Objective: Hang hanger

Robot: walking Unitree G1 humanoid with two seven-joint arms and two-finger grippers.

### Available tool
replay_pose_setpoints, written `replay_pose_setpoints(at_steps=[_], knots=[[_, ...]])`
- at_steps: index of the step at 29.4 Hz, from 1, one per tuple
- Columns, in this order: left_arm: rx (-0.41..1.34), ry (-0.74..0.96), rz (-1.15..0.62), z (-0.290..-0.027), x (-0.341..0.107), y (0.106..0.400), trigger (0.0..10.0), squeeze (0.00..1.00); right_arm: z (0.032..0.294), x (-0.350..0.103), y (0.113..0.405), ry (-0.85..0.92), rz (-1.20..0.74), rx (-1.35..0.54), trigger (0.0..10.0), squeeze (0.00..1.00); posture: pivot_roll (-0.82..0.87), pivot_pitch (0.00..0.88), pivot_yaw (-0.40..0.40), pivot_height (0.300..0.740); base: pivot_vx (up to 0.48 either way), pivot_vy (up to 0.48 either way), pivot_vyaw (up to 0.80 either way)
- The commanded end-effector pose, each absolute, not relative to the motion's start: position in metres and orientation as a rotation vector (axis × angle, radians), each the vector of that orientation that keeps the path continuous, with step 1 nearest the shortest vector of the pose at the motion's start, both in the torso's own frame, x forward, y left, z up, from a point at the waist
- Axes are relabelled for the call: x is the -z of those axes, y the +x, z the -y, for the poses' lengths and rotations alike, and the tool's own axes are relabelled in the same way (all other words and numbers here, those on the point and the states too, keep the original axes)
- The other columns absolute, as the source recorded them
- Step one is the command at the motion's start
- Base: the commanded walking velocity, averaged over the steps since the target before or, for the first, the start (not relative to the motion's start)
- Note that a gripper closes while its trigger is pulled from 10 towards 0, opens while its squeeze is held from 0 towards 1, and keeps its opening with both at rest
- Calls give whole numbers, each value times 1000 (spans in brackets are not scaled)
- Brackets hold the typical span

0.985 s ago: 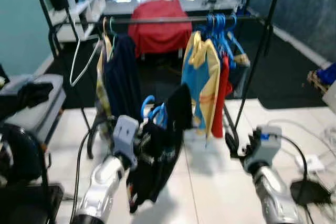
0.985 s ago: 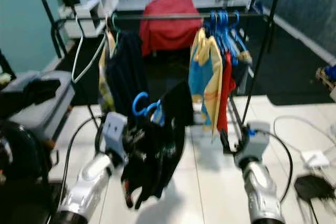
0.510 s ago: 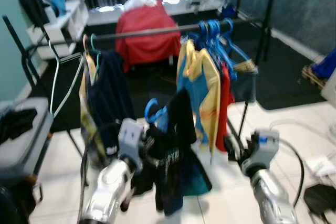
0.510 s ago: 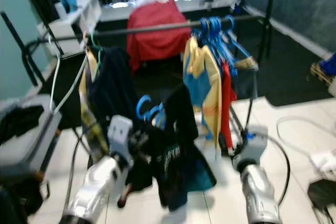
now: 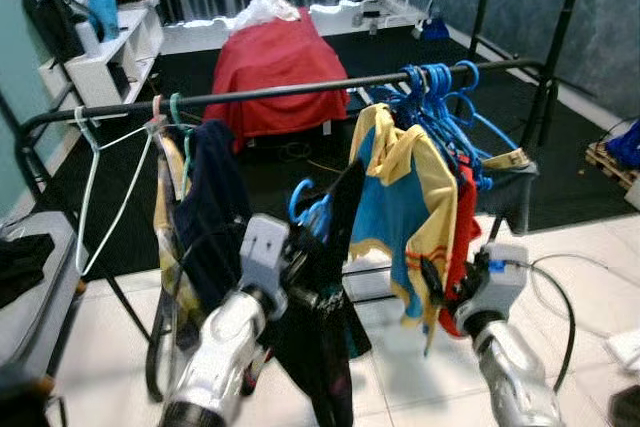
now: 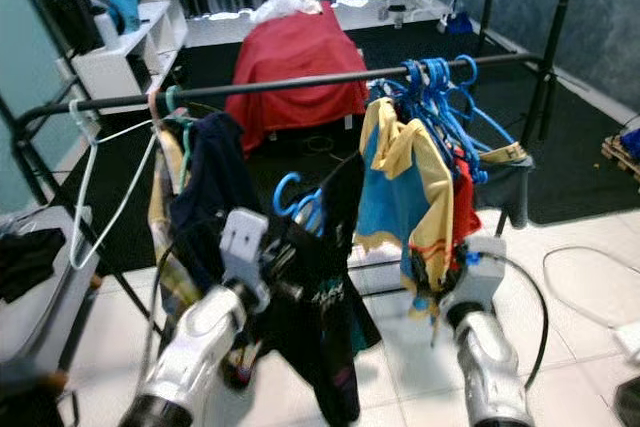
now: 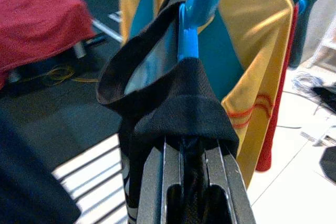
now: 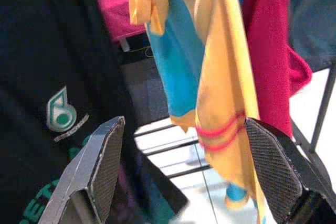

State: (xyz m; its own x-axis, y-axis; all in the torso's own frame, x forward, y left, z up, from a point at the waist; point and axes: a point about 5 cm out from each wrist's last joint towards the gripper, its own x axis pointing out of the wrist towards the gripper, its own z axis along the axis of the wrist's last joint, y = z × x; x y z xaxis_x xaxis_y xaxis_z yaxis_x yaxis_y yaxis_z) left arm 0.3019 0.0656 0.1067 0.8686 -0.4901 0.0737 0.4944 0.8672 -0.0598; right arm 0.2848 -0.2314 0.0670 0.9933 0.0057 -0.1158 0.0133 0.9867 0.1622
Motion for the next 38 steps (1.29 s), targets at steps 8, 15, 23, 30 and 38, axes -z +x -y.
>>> replay_pose_setpoints(at_steps=[8, 15, 23, 30, 38], knots=[[550, -84, 83, -53, -114, 301, 10000, 0, 226, -67, 286, 179, -110, -11, 10000, 0, -140, 0, 61, 740, 480, 0, 0], [531, -88, 86, -49, -122, 305, 10000, 0, 225, -67, 286, 174, -111, -14, 10000, 0, -141, 0, 59, 740, 480, 0, 0], [386, -186, 199, -62, -152, 312, 10000, 0, 225, -66, 284, 174, -116, -10, 10000, 0, -143, 0, 62, 740, 115, 0, 0], [257, -117, 157, -95, -144, 314, 10000, 0, 226, -66, 284, 173, -123, -8, 10000, 0, -132, 0, 58, 740, 0, 0, 0], [190, -44, 106, -108, -138, 313, 10000, 0, 226, -65, 285, 169, -130, -7, 10000, 0, -128, 0, 57, 740, 0, 0, 0]])
